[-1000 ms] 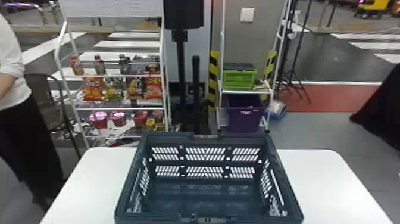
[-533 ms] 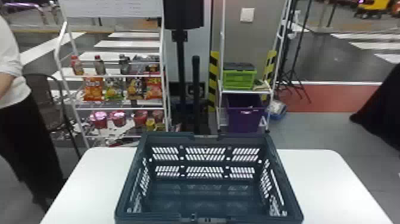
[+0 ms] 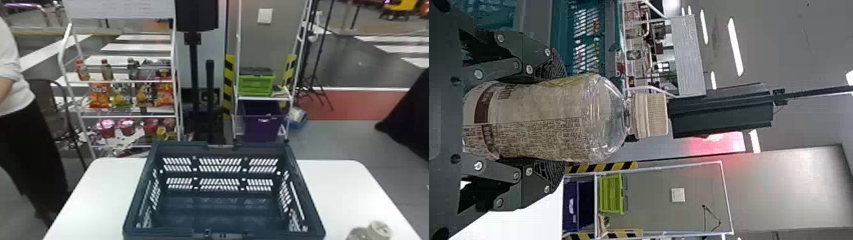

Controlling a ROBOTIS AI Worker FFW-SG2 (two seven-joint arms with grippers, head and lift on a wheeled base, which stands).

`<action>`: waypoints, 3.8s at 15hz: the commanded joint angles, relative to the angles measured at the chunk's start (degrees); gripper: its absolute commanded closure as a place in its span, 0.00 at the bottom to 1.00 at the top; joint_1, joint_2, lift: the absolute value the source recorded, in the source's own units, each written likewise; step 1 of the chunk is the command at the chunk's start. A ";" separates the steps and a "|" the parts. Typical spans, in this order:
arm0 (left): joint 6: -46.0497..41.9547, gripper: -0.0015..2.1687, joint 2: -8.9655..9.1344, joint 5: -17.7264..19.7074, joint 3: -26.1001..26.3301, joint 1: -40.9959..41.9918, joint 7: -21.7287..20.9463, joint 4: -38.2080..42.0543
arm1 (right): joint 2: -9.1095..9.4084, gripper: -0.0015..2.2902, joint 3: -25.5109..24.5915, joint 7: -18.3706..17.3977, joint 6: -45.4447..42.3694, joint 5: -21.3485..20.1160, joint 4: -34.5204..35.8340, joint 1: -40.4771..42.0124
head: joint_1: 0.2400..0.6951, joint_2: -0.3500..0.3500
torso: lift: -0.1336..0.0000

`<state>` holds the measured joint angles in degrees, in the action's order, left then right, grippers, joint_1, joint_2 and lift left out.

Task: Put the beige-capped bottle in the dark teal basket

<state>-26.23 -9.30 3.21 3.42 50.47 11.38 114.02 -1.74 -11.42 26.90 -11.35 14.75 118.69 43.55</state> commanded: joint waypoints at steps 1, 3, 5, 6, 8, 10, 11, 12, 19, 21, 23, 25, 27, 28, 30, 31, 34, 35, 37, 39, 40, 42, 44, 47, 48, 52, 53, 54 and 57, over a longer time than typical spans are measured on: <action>0.00 0.05 0.08 -0.22 0.09 -0.02 0.14 0.06 | 1.57 0.95 -0.09 0.00 4.46 -0.25 3.21 -1.98 | 0.57 0.50 | 1.00; 0.18 0.05 0.08 -0.30 0.18 -0.02 0.23 0.15 | 1.79 0.95 0.35 0.00 7.45 -0.95 5.41 -3.65 | 0.57 0.50 | 1.00; 0.18 0.05 0.08 -0.48 0.80 -0.02 0.31 0.15 | 1.79 0.95 1.67 -0.09 9.20 -1.83 7.34 -5.32 | 0.57 0.50 | 1.00; 0.18 0.05 0.08 -0.66 0.97 0.07 0.31 0.06 | 1.79 0.95 2.81 -0.09 10.61 -2.53 8.22 -6.11 | 0.57 0.50 | 1.00; 0.18 0.06 0.08 -0.92 1.32 0.16 0.40 -0.11 | 1.79 0.95 4.04 -0.09 11.67 -3.50 9.10 -7.61 | 0.57 0.50 | 1.00; 0.18 0.06 -0.10 -1.01 1.50 0.42 0.40 -0.11 | 1.79 0.95 5.97 -0.18 13.77 -5.52 9.19 -9.80 | 0.57 0.50 | 1.00; 0.00 0.06 -0.10 -1.01 1.59 0.51 0.40 -0.20 | 1.79 0.95 6.94 -0.44 14.48 -6.49 9.10 -10.77 | 0.57 0.50 | 1.00; 0.00 0.06 -0.19 -1.10 1.59 0.69 0.40 -0.20 | 1.79 0.95 8.26 -0.53 16.76 -7.45 8.66 -12.35 | 0.57 0.50 | 1.00; -0.53 0.05 -0.54 -0.74 1.32 1.21 0.14 -1.26 | 1.79 0.95 14.76 -6.33 42.78 -10.62 8.13 -28.96 | 0.57 0.50 | 1.00; -0.70 0.05 -0.54 -0.48 1.32 0.86 0.05 -1.61 | 1.79 0.95 19.33 -11.78 50.51 -10.00 6.90 -33.71 | 0.57 0.50 | 1.00; -0.88 0.05 -0.54 -0.39 1.32 0.60 -0.13 -2.05 | 0.86 0.95 24.08 -18.46 58.25 -6.75 4.88 -39.25 | 0.57 0.50 | 1.00; -0.88 0.05 -0.54 -0.22 1.32 0.34 -0.30 -2.40 | 0.77 0.95 26.37 -20.74 65.81 -5.17 1.81 -45.05 | 0.57 0.50 | 1.00; -0.88 0.05 -0.63 0.05 1.32 0.25 -0.30 -2.49 | 1.79 0.95 28.04 -22.24 73.72 -5.52 -1.09 -49.62 | 0.57 0.50 | 1.00; -0.88 0.05 -0.71 0.05 1.24 0.25 -0.39 -2.49 | 1.79 0.95 28.30 -22.41 76.70 -5.43 -2.59 -51.38 | 0.57 0.50 | 1.00; -0.70 0.05 -0.71 0.31 1.06 0.07 -0.39 -2.49 | 1.79 0.95 28.91 -23.20 81.10 -5.43 -7.16 -55.33 | 0.57 0.50 | 1.00; -0.53 0.05 -0.71 0.40 0.97 -0.02 -0.39 -2.40 | 1.79 0.95 29.53 -23.82 81.80 -5.34 -10.24 -57.09 | 0.57 0.50 | 1.00; -0.18 0.05 -0.71 0.75 0.89 -0.46 -0.39 -2.40 | 1.79 0.95 30.23 -23.91 81.80 -5.25 -18.50 -61.66 | 0.57 0.50 | 1.00; 0.00 0.05 -0.71 0.93 0.89 -0.54 -0.39 -2.40 | 1.79 0.95 30.41 -23.91 81.80 -4.90 -20.61 -62.89 | 0.57 0.50 | 1.00; -0.18 0.05 -0.71 1.01 0.80 -0.63 -0.48 -2.40 | 1.79 0.95 30.41 -23.91 81.80 -4.73 -23.86 -64.73 | 0.57 0.50 | 1.00; 0.00 0.05 -0.80 1.10 0.71 -0.63 -0.48 -2.40 | 1.79 0.92 30.41 -23.91 81.98 -4.55 -26.14 -66.05 | 0.57 0.50 | 1.00; -0.18 0.05 -0.80 1.19 0.62 -0.54 -0.48 -2.40 | 1.79 0.91 30.41 -23.91 81.98 -4.46 -26.76 -66.32 | 0.57 0.50 | 1.00; -0.18 0.05 -0.80 1.28 0.36 -0.46 -0.48 -2.49 | 1.79 0.81 30.41 -23.91 81.98 -3.15 -27.37 -66.67 | 0.57 0.50 | 1.00; -0.35 0.05 -0.80 1.28 0.27 -0.37 -0.48 -2.58 | 1.79 0.57 30.41 -23.91 82.15 -2.44 -27.02 -66.49 | 0.57 0.50 | 1.00; -0.70 0.05 -0.80 1.28 0.18 -0.28 -0.56 -2.58 | 1.79 0.06 30.14 -23.91 85.85 -2.27 -26.23 -66.32 | 0.57 0.50 | 1.00; -0.70 0.05 -0.80 1.37 0.18 -0.19 -0.56 -2.49 | 1.79 0.05 29.97 -24.26 85.49 -2.18 -25.62 -65.88 | 0.57 0.50 | 1.00; -1.41 0.05 -0.80 1.37 0.09 -0.02 -0.56 -2.58 | 1.79 0.05 29.35 -25.31 79.87 -1.12 -20.34 -62.89 | 0.57 0.50 | 1.00; -1.41 0.05 -0.71 1.37 0.09 -0.02 -0.56 -2.49 | 1.79 0.05 29.35 -25.31 79.87 -0.95 -18.50 -62.10 | 0.57 0.50 | 1.00; -1.41 0.05 -0.71 1.37 0.09 -0.02 -0.56 -2.49 | 1.79 0.05 29.35 -25.31 79.87 -0.60 -16.04 -60.78 | 0.57 0.50 | 1.00; -1.58 0.05 -0.71 1.28 0.18 -0.02 -0.56 -2.49 | 1.79 0.05 26.89 -25.23 79.69 0.02 -6.28 -54.72 | 0.57 0.50 | 1.00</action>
<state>-27.66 -10.01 4.49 3.54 50.45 10.81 111.55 0.00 16.81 1.67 68.51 14.57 107.29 -14.47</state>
